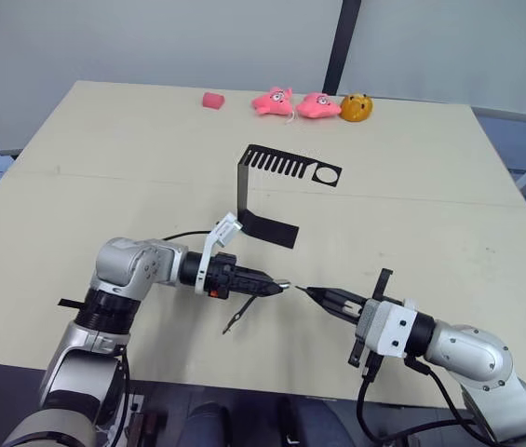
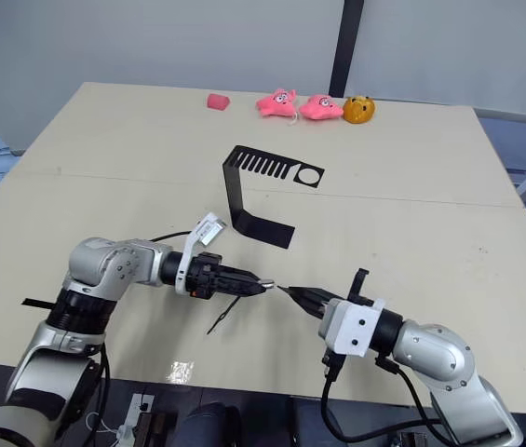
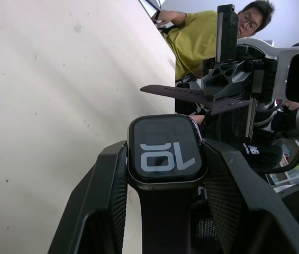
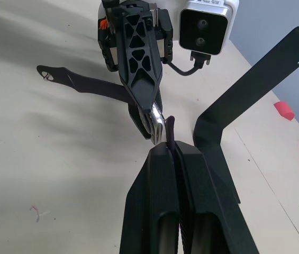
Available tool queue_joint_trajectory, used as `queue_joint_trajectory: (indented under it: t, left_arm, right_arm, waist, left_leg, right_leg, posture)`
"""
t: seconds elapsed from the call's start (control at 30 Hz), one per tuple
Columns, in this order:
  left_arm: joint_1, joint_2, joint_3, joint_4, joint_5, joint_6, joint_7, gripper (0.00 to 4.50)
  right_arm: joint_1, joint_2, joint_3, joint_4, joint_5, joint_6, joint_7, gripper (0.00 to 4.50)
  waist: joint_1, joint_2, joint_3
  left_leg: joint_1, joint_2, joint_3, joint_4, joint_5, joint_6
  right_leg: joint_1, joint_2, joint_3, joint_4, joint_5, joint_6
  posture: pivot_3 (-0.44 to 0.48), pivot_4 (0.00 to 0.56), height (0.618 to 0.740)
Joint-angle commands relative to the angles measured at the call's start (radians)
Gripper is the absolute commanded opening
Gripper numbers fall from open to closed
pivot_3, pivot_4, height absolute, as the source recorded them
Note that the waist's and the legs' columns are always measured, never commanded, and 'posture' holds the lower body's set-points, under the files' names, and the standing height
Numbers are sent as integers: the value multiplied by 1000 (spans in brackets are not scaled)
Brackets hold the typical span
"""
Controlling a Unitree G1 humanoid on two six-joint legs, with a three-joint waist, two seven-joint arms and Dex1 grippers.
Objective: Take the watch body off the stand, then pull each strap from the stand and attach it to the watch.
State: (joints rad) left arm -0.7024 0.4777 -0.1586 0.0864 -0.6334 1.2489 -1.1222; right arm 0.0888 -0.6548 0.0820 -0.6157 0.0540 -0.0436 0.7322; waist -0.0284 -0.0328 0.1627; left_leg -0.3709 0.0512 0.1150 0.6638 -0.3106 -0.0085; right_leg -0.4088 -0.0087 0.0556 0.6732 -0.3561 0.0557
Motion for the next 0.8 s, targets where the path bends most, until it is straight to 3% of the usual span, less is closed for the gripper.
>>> queue_joint_trajectory:
  t: [0.03,0.8]
  left_arm:
    - [-23,-5,5,-28,-37,8,0,1592]
    - [-17,-25,-11,-41,-44,15,40,1592]
  right_arm:
    - [-5,5,3,-3,0,-21,-3,0]
    - [11,7,16,12,-5,-37,-7,0]
  waist:
    - [-1,0,0]
    - [0,0,0]
  left_leg:
    - [0,0,0,0,0,0]
    - [0,0,0,0,0,0]
  right_leg:
    - [0,0,0,0,0,0]
    - [0,0,0,1,0,0]
  posture:
    - [0,150,740]
    - [0,150,740]
